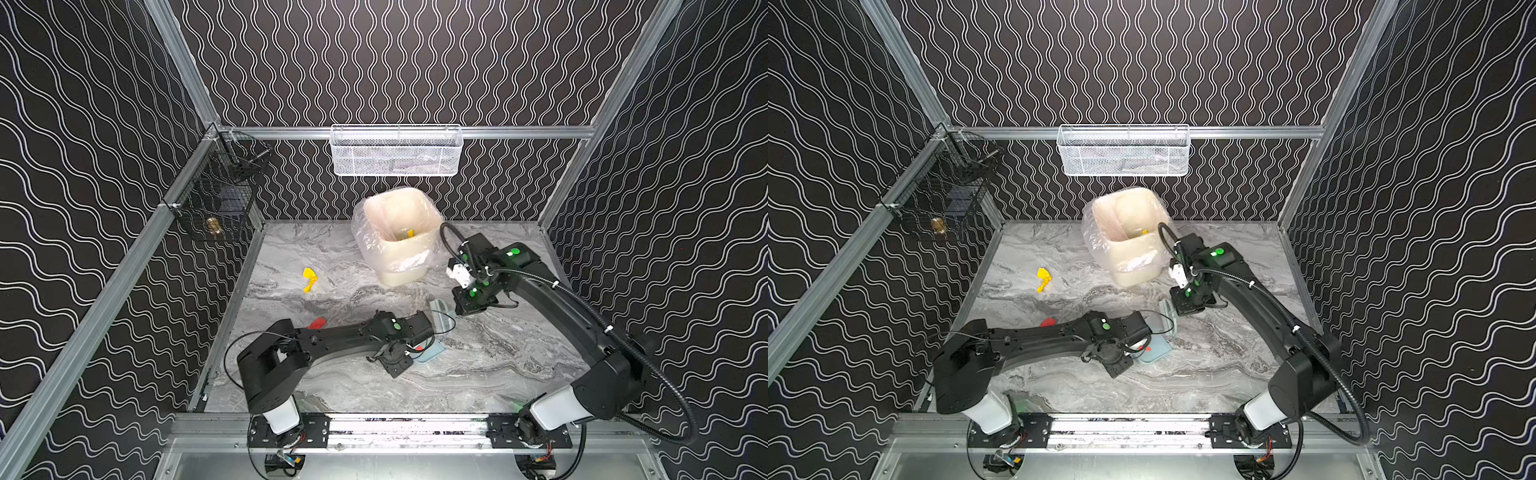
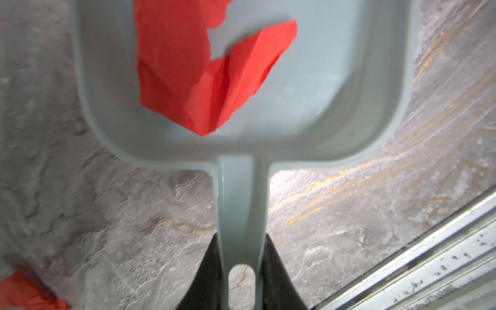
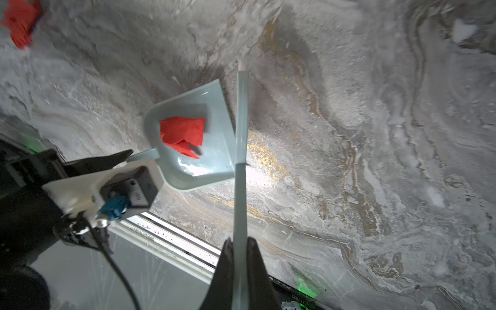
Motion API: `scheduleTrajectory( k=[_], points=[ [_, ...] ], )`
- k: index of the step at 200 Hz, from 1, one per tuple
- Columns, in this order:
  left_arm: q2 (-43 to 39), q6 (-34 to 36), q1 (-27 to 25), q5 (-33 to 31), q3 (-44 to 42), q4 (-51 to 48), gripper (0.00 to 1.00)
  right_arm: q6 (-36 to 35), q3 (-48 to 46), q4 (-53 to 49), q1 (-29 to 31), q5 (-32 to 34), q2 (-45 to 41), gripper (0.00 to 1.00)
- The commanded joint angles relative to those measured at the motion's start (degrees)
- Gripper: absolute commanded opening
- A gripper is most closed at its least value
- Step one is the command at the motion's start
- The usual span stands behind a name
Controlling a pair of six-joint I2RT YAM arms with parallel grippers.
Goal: Sweep away the paper scraps from the table
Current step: 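Lift the dustpan toward the bin with left while right draws back, then tip the dustpan over the bagged bin with the left gripper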
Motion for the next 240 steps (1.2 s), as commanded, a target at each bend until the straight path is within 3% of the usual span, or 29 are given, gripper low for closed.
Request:
scheduleTrajectory(
  k=[1, 64, 122, 169, 240],
  points=[
    [-3.31, -1.32, 0.12, -2.88, -1.22, 0.11, 0.0, -0.09, 0.73, 0.7, -2.6, -2.88, -1.91, 0.0],
    [-15.09, -3.76, 0.12, -7.67, -0.52, -8.75, 0.0, 0.34, -3.3, 5.86, -13.02, -10.74, -6.58, 0.0],
    [-23.29, -7.07, 1.24, -12.24, 9.68, -22.48, 0.0, 0.08, -4.5, 7.27, -17.13, -14.8, -7.5, 0.0],
    [-23.73, -1.29, 12.48, -9.19, 22.11, -29.94, 0.0, 0.33, -5.76, 7.96, -19.58, -18.05, -8.55, 0.0],
    [-14.09, 10.96, 29.41, 0.04, 40.49, -32.83, 0.0, 1.22, -7.82, 8.87, -21.78, -20.16, -11.04, 0.0]
  ],
)
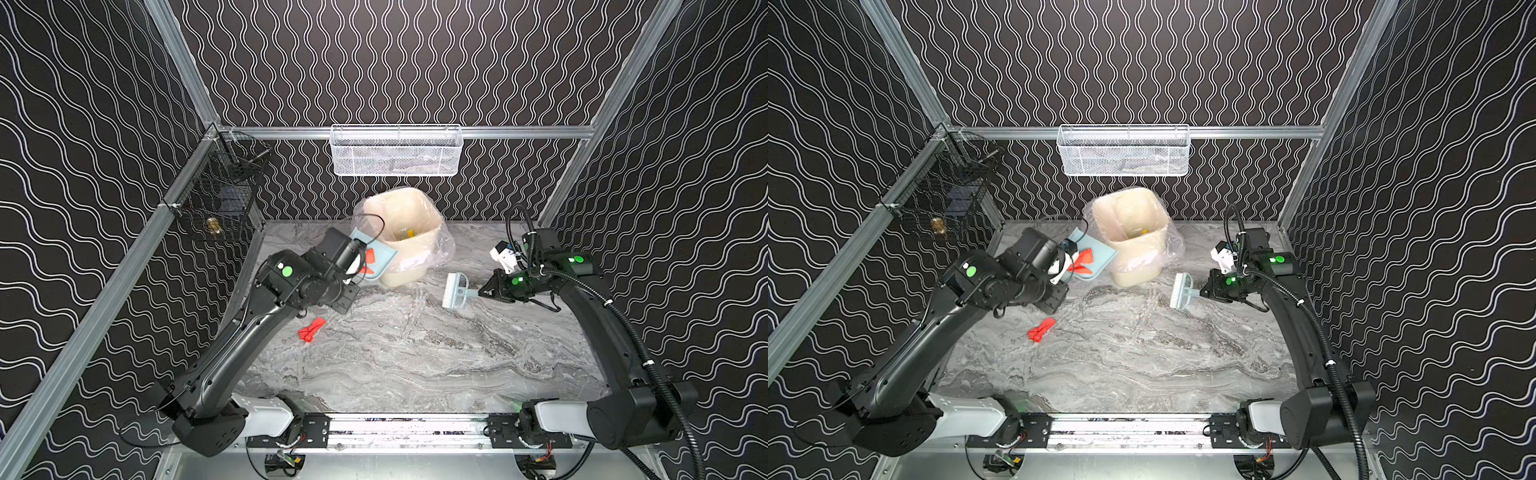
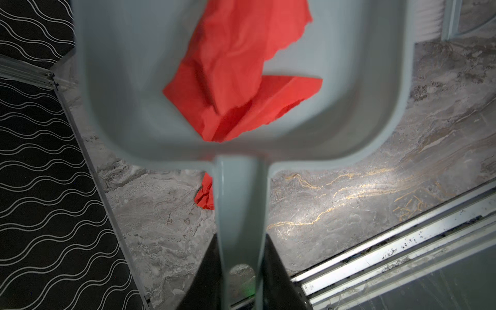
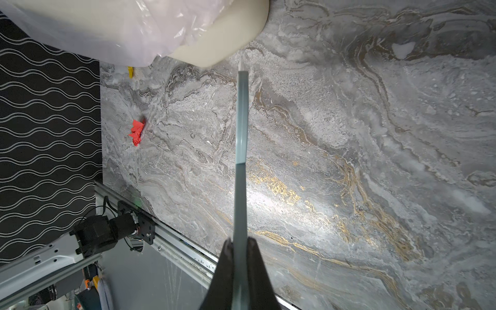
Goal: Sweep away the paper scraps from the table
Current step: 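Tip the dustpan over the bagged bin with the left gripper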
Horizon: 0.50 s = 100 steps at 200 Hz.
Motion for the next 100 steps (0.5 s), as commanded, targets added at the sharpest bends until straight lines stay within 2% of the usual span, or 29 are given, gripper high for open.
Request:
scheduleTrajectory(
  k=[1, 24, 39, 69, 100],
  points=[
    [2.83, 5.97, 4.12, 4.71, 4.73, -1.17, 0.0, -0.13, -0.44, 0.87, -0.31, -1.59, -0.84, 0.0],
    [7.27, 8.59, 9.1, 8.13, 11.06, -2.36, 0.0, -0.05, -0.81, 0.73, -0.56, -1.65, -1.38, 0.0],
    [10.65, 9.62, 10.41, 8.92, 14.78, -3.75, 0.0, -0.04, -0.96, 0.64, -0.73, -1.58, -1.78, 0.0],
    [16.17, 9.31, 11.22, 6.86, 20.48, -5.38, 0.0, 0.5, -1.75, 0.86, -0.98, -1.62, -2.61, 0.0],
    [21.72, 9.83, 11.14, 0.66, 26.94, -7.79, 0.0, 1.6, -3.5, 1.85, -0.99, -2.09, -3.88, 0.0]
  ],
)
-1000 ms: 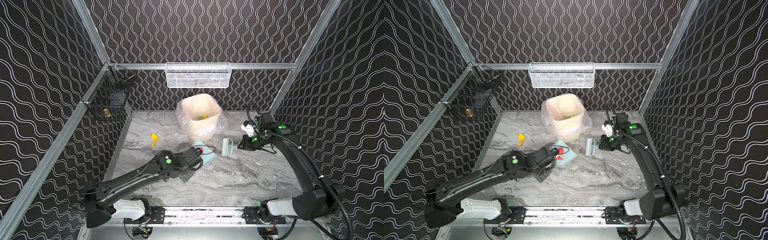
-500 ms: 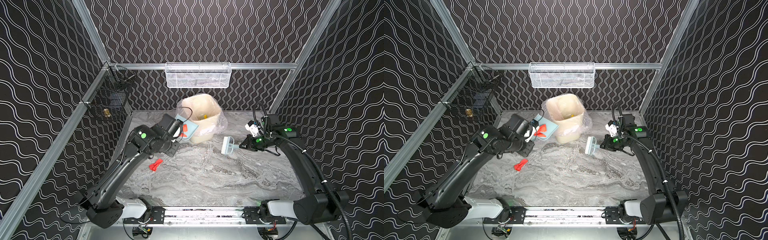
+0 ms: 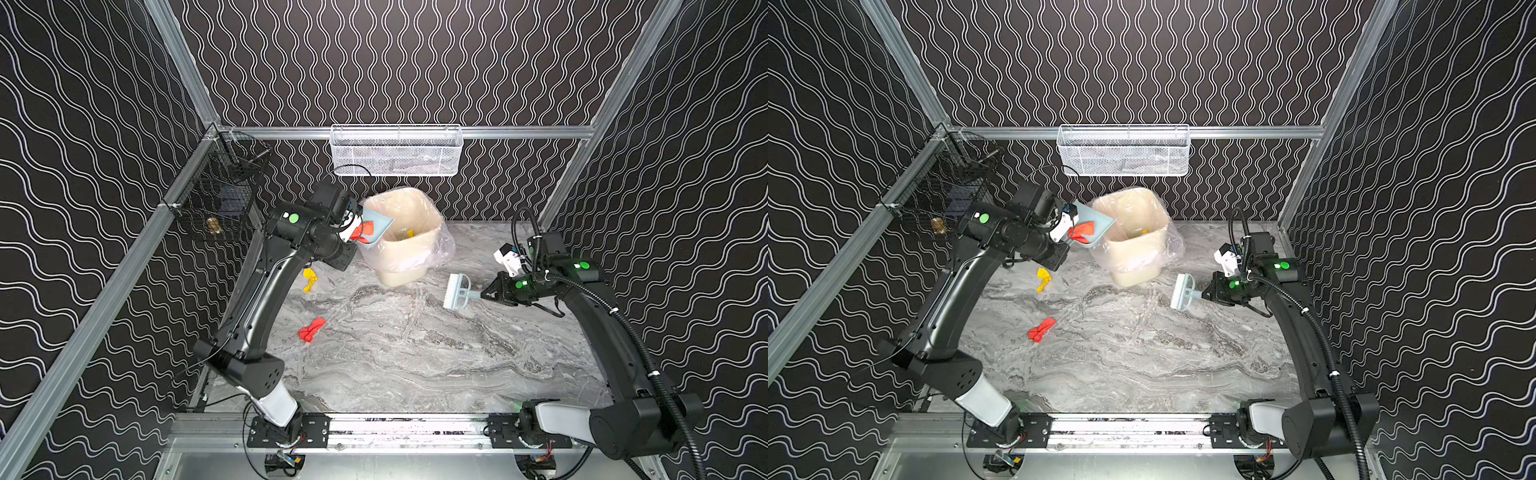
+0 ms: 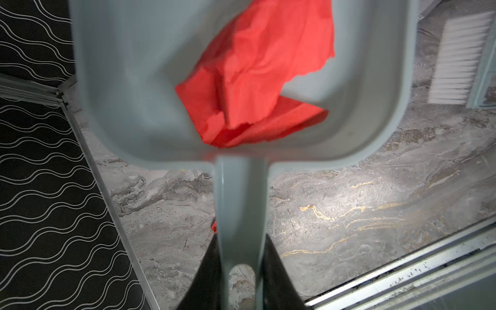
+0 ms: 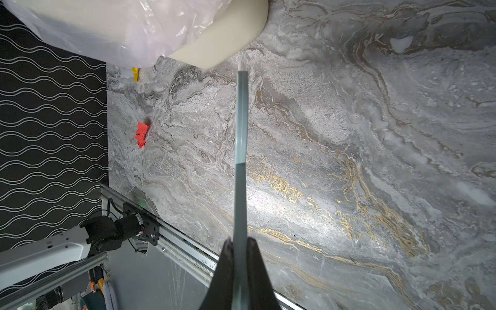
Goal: Sweep away the paper scraps from the table
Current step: 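Tip the dustpan over the bagged bin with the left gripper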
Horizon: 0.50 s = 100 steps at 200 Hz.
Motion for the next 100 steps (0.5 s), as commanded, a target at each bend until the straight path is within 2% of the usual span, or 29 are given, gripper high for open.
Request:
scheduleTrajectory(
  k=[1, 41, 79, 100],
  points=[
    [2.98, 1.35, 0.08, -5.14, 4.12, -2.93, 0.0, 1.2, -1.06, 1.16, -0.05, -1.25, -1.04, 0.0],
    [8.58, 3.65, -2.02, -16.32, 11.35, -4.05, 0.0, 2.3, -3.4, 1.48, -0.02, -2.25, -2.21, 0.0],
    [14.29, 5.11, -7.08, -26.08, 16.94, -5.37, 0.0, 2.97, -4.76, 1.61, 0.0, -2.58, -3.07, 0.0],
    [16.51, 6.57, -10.33, -33.69, 17.41, -5.57, 0.0, 3.61, -5.75, 1.78, 0.0, -3.4, -3.91, 0.0]
  ],
)
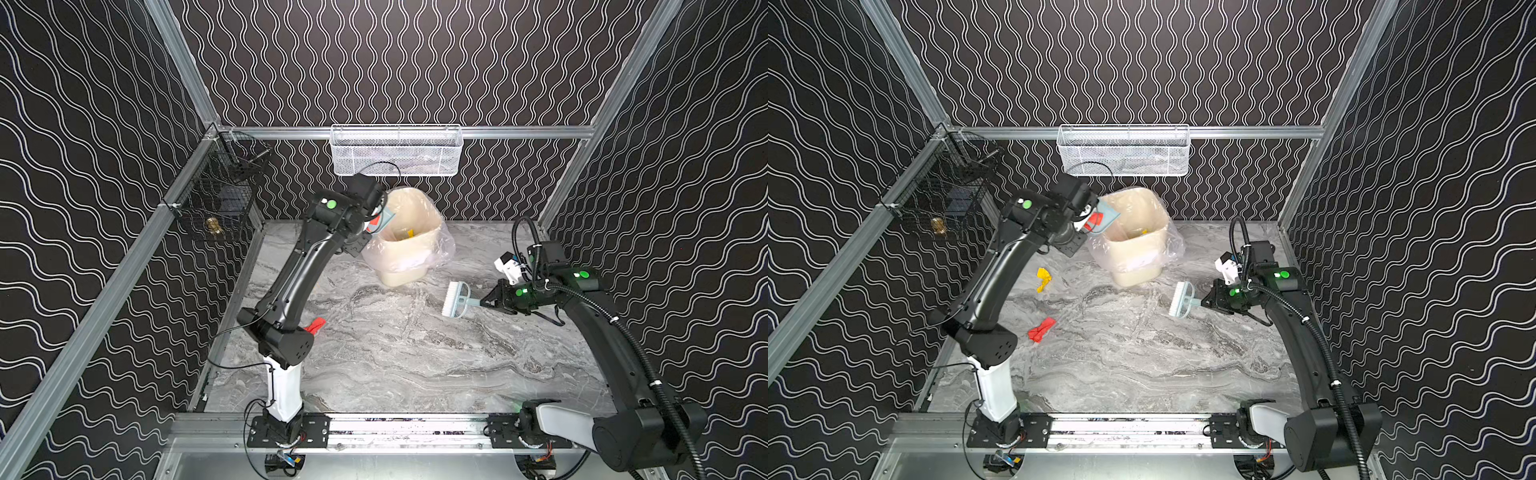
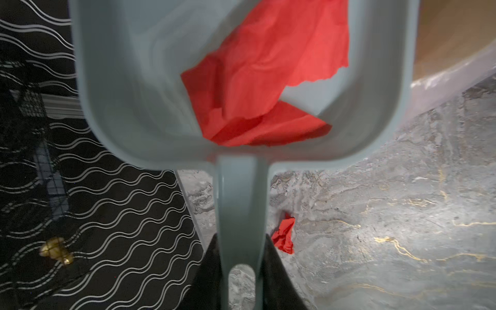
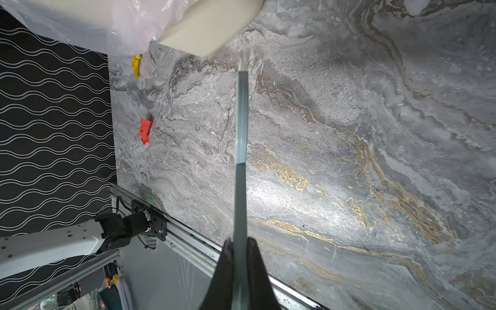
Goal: Sweep away the paper scraps from the table
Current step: 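Tip the dustpan over the bagged bin with the left gripper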
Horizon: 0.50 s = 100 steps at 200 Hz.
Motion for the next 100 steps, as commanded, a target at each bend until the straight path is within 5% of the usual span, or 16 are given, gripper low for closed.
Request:
scheduleTrajectory(
  k=[1, 57, 100],
  points=[
    [1.67, 2.08, -2.66, -11.14, 0.88, -1.23, 0.0, 0.95, -0.87, 0.95, 0.04, -1.72, -1.02, 0.0],
    [3.27, 7.85, -9.34, -30.34, -0.75, 0.43, 0.0, 2.34, -4.71, 2.5, 0.04, -3.0, -4.01, 0.0],
    [4.3, 13.19, -12.28, -38.27, -3.43, 2.74, 0.0, 2.0, -5.88, 2.81, 0.04, -2.98, -5.27, 0.0]
  ],
)
